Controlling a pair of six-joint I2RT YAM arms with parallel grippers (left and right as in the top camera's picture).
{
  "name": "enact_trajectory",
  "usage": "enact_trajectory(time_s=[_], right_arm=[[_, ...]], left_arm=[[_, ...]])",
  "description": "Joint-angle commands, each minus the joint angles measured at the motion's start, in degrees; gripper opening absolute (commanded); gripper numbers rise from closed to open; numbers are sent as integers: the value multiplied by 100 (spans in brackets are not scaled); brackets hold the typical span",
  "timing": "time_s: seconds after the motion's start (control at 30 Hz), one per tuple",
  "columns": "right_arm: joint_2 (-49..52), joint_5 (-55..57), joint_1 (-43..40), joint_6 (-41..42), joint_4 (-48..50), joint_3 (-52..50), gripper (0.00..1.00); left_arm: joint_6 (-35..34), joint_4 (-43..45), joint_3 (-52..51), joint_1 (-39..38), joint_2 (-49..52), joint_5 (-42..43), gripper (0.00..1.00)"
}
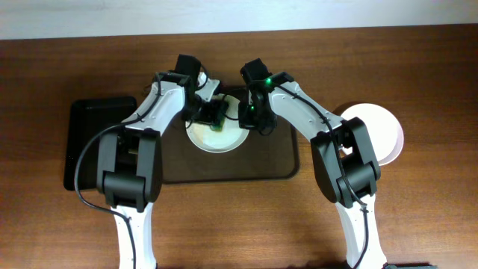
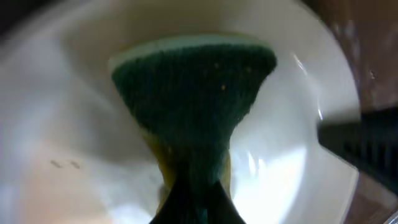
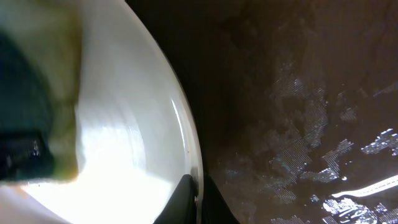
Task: Clean dirty plates on tray and stack at the side
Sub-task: 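Scrub the last plate with the sponge while right gripper holds it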
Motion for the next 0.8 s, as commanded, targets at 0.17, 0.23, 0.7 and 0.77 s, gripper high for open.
enact_trajectory(time_s=[0.17, 0.23, 0.7, 0.77], right_arm=[[205, 267, 42, -127, -98, -208, 4], [205, 267, 42, -127, -98, -208, 4], [205, 264, 42, -125, -96, -208, 4], [205, 264, 42, -125, -96, -208, 4]], left_arm=[[-835, -157, -33, 31, 146, -2273, 1], [-1104, -632, -33, 44, 146, -2297, 1], [433, -2083, -31, 44, 146, -188, 1], [426, -1591, -31, 74, 146, -188, 1]])
